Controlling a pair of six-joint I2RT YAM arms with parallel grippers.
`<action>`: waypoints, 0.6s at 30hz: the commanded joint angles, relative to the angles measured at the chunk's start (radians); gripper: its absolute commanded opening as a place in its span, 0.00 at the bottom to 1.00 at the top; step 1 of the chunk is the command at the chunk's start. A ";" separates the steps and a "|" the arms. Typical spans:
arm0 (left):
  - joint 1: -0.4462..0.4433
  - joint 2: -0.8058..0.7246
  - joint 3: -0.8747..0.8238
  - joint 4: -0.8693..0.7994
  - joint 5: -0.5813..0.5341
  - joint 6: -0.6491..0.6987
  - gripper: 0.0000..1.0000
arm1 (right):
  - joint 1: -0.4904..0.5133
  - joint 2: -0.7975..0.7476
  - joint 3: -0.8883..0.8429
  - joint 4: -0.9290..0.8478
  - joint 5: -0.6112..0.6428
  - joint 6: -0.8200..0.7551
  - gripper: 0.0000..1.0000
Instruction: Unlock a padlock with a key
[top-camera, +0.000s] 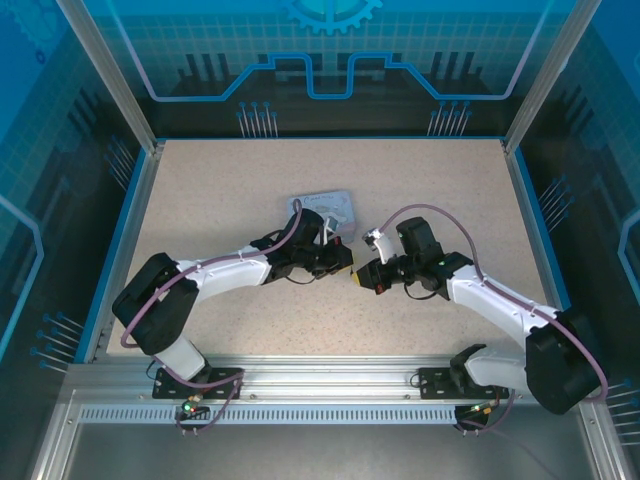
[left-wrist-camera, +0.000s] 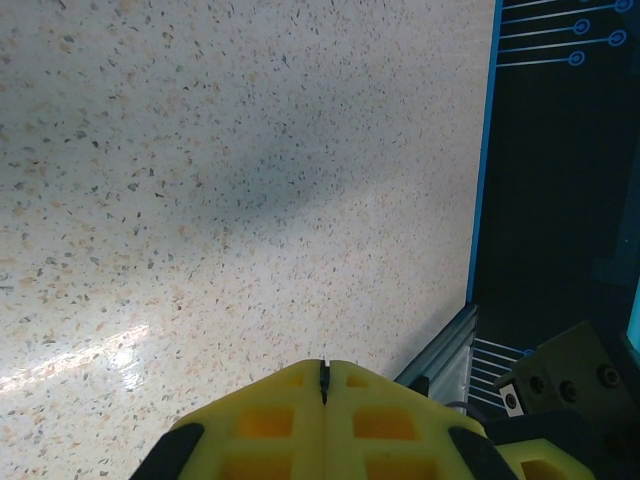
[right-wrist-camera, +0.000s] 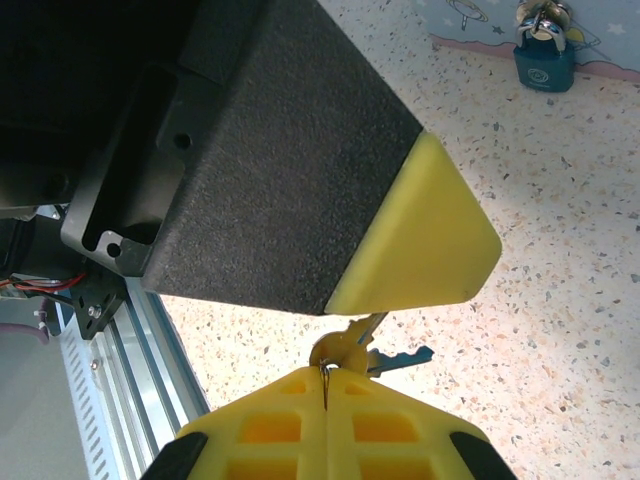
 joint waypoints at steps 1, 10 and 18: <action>-0.010 -0.010 0.021 0.011 -0.025 0.021 0.00 | -0.002 -0.048 -0.014 -0.009 0.009 0.010 0.09; -0.006 -0.091 0.012 0.044 -0.118 0.143 0.00 | -0.126 -0.246 -0.095 0.007 0.025 0.201 0.63; -0.006 -0.167 -0.031 0.181 -0.201 0.225 0.00 | -0.173 -0.253 -0.160 0.172 0.045 0.543 0.64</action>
